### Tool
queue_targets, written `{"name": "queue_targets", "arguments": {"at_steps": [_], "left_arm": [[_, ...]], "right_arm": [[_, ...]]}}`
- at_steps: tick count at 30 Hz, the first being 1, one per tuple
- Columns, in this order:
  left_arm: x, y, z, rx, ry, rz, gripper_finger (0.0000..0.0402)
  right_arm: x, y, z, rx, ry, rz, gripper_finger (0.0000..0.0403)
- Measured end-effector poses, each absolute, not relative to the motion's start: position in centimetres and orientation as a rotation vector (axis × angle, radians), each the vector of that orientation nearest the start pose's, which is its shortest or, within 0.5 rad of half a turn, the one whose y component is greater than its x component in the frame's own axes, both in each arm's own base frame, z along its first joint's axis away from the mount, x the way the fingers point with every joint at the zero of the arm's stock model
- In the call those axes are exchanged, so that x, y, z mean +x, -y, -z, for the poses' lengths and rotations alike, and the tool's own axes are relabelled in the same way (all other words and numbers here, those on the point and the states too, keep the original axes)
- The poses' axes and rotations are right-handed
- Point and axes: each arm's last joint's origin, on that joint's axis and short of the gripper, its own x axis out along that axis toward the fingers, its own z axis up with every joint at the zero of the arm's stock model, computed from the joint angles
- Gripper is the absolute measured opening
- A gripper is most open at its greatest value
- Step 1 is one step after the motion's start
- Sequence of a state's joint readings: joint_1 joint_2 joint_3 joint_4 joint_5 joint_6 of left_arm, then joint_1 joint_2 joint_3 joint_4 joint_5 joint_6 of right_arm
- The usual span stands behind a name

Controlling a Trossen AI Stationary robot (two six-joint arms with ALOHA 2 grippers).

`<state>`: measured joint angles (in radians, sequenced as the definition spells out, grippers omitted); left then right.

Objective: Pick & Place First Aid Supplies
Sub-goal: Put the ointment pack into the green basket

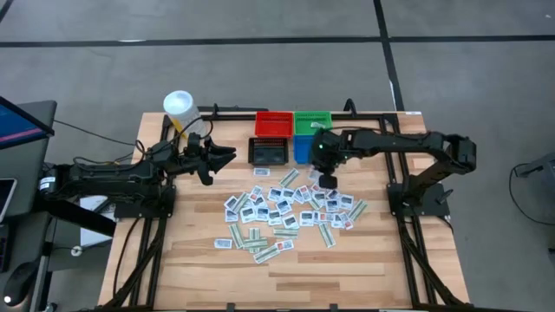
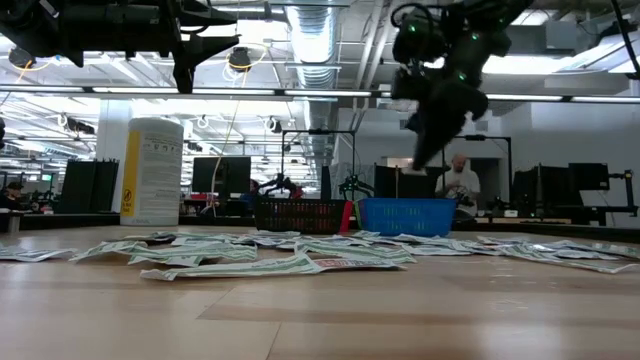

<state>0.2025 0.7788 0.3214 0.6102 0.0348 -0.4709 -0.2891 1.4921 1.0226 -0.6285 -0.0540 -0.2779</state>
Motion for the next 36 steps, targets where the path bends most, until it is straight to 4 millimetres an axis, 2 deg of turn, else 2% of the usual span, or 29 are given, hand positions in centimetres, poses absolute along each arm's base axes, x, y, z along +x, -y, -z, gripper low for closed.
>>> {"name": "queue_targets", "arguments": {"at_steps": [5,12,16,20,28,36], "left_arm": [[17.1,-3.4,-24.9,-0.449,0.188,-0.129,0.0140],[17.1,-3.4,-24.9,-0.448,0.188,-0.129,0.0140],[17.1,-3.4,-24.9,-0.448,0.188,-0.129,0.0140],[17.1,-3.4,-24.9,-0.448,0.188,-0.129,0.0140],[17.1,-3.4,-24.9,-0.448,0.188,-0.129,0.0140],[17.1,-3.4,-24.9,-0.448,0.188,-0.129,0.0140]], "right_arm": [[28.5,10.9,-24.9,-0.099,-0.956,0.145,0.0016],[28.8,17.5,-27.5,-0.123,-0.577,0.409,0.0016],[27.8,21.0,-26.6,-0.023,-0.535,0.537,0.0020],[26.5,23.2,-24.4,0.128,-0.616,0.616,0.0025],[26.4,24.2,-21.7,0.229,-0.711,0.636,0.0059],[26.3,23.5,-21.7,0.267,-0.754,0.618,0.0113]]}}
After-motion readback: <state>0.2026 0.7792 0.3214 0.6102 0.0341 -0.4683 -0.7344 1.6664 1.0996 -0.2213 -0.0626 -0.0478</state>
